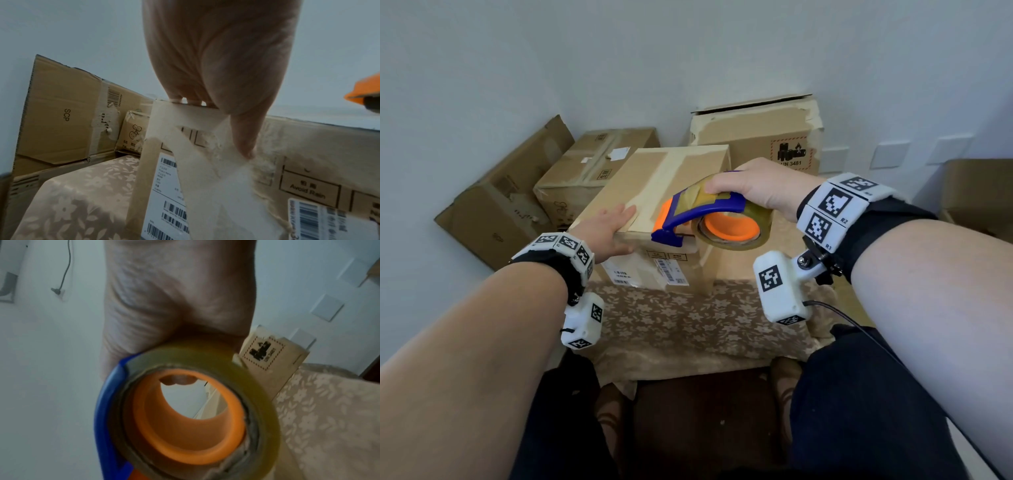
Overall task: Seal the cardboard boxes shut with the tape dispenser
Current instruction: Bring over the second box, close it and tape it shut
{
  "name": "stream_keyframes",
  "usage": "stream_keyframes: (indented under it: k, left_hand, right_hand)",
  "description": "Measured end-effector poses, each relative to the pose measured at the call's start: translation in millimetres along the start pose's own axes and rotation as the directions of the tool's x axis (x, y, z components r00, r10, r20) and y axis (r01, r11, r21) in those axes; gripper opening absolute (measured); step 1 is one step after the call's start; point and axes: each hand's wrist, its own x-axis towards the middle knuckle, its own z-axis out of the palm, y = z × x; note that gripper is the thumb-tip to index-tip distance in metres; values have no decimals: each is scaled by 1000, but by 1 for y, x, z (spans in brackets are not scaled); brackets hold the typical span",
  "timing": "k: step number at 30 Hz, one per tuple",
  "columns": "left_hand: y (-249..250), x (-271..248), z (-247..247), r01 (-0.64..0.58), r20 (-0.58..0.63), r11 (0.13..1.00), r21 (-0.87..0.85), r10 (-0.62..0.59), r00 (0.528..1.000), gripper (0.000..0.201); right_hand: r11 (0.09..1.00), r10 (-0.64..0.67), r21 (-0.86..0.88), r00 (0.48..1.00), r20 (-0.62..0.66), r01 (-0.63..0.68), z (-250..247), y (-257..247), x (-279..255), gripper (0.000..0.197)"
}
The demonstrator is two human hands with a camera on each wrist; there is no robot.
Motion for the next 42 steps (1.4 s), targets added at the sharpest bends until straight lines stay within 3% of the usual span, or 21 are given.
stream_keyframes:
  k: [17,25,35,42]
  left_hand:
    - [2,0,1,0,20,999,47,-1,1000,91]
    - [25,-3,0,78,51,993,92,-83,995,106]
    - [74,-5,6,-106,0,988,111,107,994,107]
    - [75,-7,6,-132,-28,987,95,135,990,106]
  right_hand:
    - [995,28,-95,1000,-9,-29,-2,8,-1,29]
    - [992,28,-126,999,-35,-32,1,6,-3,34]
    - [989,41,-138,998,-53,-48,2,7,-3,36]
    - [993,37,-110,998,-58,-43,3,12,-2,34]
